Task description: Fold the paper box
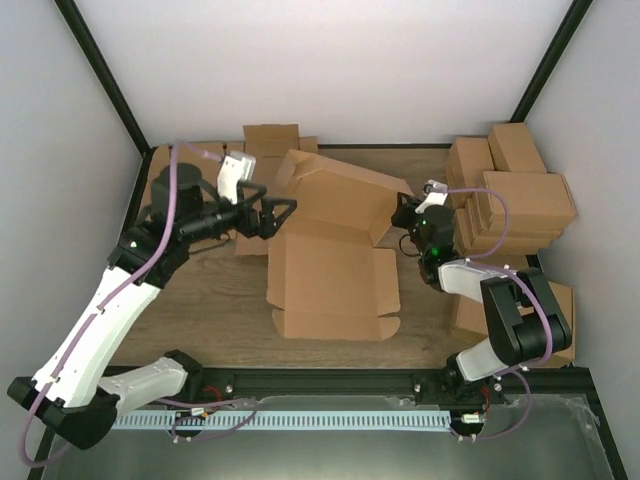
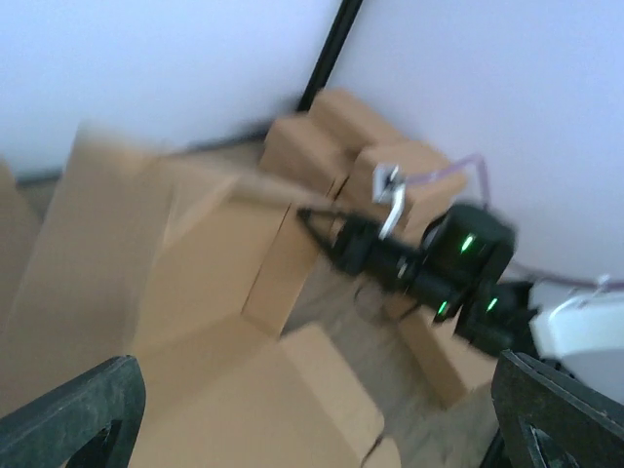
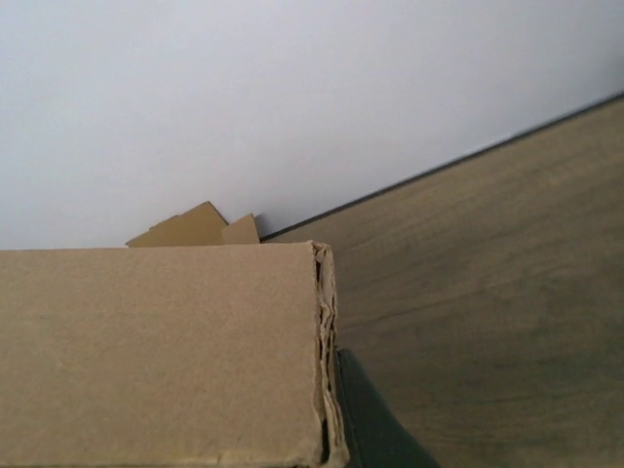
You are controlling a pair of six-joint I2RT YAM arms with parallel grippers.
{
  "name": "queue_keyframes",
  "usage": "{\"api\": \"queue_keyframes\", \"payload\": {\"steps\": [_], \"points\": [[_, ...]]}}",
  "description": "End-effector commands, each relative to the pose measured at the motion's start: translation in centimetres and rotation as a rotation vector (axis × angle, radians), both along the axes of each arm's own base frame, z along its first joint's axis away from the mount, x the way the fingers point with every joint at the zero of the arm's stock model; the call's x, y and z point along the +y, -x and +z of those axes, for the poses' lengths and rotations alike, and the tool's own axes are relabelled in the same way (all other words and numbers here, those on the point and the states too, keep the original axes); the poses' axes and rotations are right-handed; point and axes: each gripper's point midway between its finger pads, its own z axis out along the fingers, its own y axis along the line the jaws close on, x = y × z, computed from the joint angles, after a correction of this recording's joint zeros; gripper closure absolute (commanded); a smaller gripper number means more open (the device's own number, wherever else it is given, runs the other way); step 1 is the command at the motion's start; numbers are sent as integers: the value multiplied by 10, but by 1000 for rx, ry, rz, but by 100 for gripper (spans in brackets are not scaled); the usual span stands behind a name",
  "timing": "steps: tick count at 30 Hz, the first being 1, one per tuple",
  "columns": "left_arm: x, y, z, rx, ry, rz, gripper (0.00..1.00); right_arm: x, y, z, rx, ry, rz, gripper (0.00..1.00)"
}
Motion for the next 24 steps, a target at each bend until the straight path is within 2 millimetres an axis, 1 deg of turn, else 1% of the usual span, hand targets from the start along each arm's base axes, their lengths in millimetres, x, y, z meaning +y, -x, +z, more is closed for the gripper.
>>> {"api": "queue_keyframes", "payload": {"steps": [1, 4, 6, 8, 11, 12, 14, 17, 22, 24], "points": [[17, 19, -76, 252, -67, 69, 0, -3, -6, 12, 91, -213, -49, 99], [17, 39, -89, 301, 17, 34, 0, -3, 0, 15, 73, -261, -41, 99], [16, 49, -100, 335, 72, 18, 0, -5, 4, 12, 81, -294, -54, 99], [19, 53, -116, 366, 93, 37, 0, -8, 4, 10, 90, -305, -66, 99], [25, 53, -148, 423, 108, 90, 0, -10, 8, 8, 93, -312, -78, 99], [27, 55, -154, 430, 124, 102, 0, -12, 9, 8, 90, -314, -83, 99], [29, 57, -163, 445, 154, 118, 0, -14, 11, 10, 85, -314, -92, 99], [31, 62, -168, 451, 188, 117, 0, -17, 13, 7, 97, -299, -110, 99], [34, 74, -184, 508, 167, 114, 1, -24, 14, 2, 116, -293, -151, 99], [34, 81, -188, 539, 191, 108, 1, -27, 14, -2, 130, -301, -169, 99]]}}
